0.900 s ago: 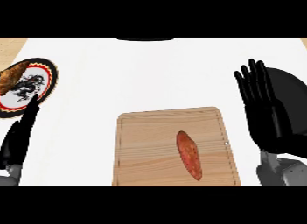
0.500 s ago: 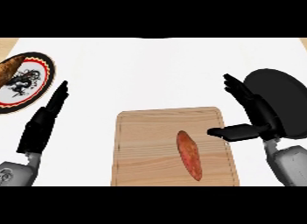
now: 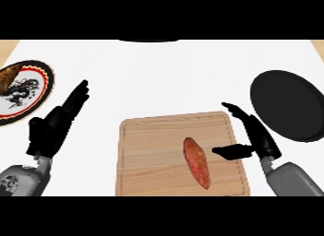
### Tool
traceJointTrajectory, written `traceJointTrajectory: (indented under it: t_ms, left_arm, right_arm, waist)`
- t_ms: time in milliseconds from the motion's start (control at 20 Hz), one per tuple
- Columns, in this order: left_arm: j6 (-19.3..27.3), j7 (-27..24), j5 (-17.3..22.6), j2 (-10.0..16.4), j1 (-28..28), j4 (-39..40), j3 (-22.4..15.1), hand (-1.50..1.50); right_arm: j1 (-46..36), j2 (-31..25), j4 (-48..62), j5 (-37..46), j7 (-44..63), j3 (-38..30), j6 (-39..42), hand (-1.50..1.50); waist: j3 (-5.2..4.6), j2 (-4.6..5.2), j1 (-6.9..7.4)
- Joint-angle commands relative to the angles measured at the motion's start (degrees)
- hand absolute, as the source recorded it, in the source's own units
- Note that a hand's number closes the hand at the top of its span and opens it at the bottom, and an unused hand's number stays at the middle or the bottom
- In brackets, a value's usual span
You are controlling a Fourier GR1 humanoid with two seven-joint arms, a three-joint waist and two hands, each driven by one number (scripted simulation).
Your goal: Pick the sweet potato from the cutting board and place it in the pan
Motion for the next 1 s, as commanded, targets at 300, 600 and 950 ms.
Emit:
traceJointTrajectory:
  t_ms: [300,600,950]
  left_arm:
    - [-1.60,-0.77,-0.83,-0.59,2.22,-0.59,-0.37,0.00]
    - [-1.20,-0.38,-1.74,-1.83,1.60,-0.91,-1.13,0.00]
    - [-2.27,2.29,-0.89,-1.36,-1.47,-0.26,1.24,0.00]
  right_arm:
    - [-12.56,-5.53,-3.80,5.72,24.78,8.89,20.46,-1.50]
    - [-22.05,-2.02,-1.07,-3.76,38.81,10.93,40.21,-1.50]
    - [-30.19,11.32,4.30,-12.59,56.36,12.54,46.12,-1.50]
  waist:
    - [-0.07,-0.08,0.40]
    - [-0.07,0.05,1.06]
    - [-0.03,-0.11,0.52]
